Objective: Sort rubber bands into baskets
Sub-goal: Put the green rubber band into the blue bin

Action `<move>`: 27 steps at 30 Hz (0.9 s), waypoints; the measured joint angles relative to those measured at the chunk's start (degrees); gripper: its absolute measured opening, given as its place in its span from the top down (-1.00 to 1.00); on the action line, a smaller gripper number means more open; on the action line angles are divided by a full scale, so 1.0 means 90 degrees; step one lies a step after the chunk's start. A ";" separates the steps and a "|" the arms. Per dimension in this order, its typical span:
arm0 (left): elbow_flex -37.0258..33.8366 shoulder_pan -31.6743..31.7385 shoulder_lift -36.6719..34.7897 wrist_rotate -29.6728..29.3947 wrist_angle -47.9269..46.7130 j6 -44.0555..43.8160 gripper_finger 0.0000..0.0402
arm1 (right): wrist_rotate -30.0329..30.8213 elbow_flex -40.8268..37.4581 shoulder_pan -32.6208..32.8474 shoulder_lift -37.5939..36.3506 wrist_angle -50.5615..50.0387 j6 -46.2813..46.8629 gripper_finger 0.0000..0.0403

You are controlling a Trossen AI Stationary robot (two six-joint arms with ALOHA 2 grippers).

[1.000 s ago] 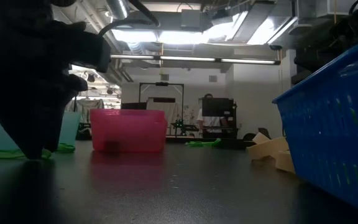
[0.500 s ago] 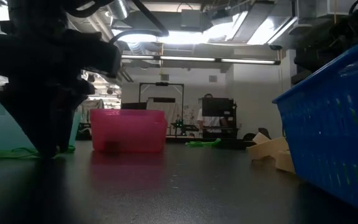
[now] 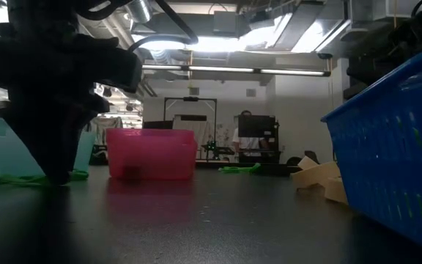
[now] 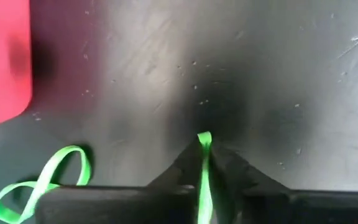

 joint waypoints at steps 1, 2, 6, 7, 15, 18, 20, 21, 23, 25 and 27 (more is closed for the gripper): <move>0.0001 0.0000 0.0000 0.0039 0.0019 -0.0016 0.96 | 0.0000 0.0002 0.0000 -0.0002 0.0000 0.0000 0.91; 0.0001 0.0000 -0.0001 0.0049 0.0031 -0.0080 0.97 | 0.0000 0.0000 0.0000 -0.0001 0.0000 0.0000 0.91; 0.0001 0.0000 -0.0017 0.0082 0.0434 -0.0279 0.97 | 0.0000 0.0000 0.0000 0.0000 0.0000 0.0000 0.91; 0.0001 0.0000 -0.0040 0.0098 0.0585 -0.0277 0.98 | 0.0000 0.0002 0.0000 -0.0001 0.0000 0.0000 0.91; 0.0014 0.0007 -0.0248 0.0139 0.2732 0.0075 0.99 | 0.0000 0.0000 0.0002 -0.0002 0.0002 0.0000 0.91; 0.0014 0.0007 -0.0255 0.0133 0.3841 0.0289 0.99 | 0.0000 0.0001 0.0001 -0.0001 0.0000 -0.0001 0.91; 0.0014 0.0016 -0.0246 0.0113 0.4585 0.0401 0.99 | 0.0001 0.0001 0.0000 -0.0002 0.0000 -0.0001 0.91; 0.0015 0.0033 -0.0239 0.0078 0.4938 0.0427 0.99 | 0.0000 0.0001 0.0002 -0.0001 0.0000 0.0000 0.91; 0.0018 0.0057 -0.0235 -0.0082 0.5404 0.0433 0.99 | 0.0002 0.0000 0.0002 -0.0002 0.0000 0.0000 0.91; 0.0018 0.0101 -0.0231 -0.0290 0.5792 0.0462 0.99 | 0.0002 0.0000 0.0000 -0.0001 0.0001 -0.0001 0.91; 0.0018 0.0154 -0.0231 -0.0411 0.6159 0.0552 0.99 | 0.0002 0.0000 0.0000 0.0000 0.0000 0.0000 0.91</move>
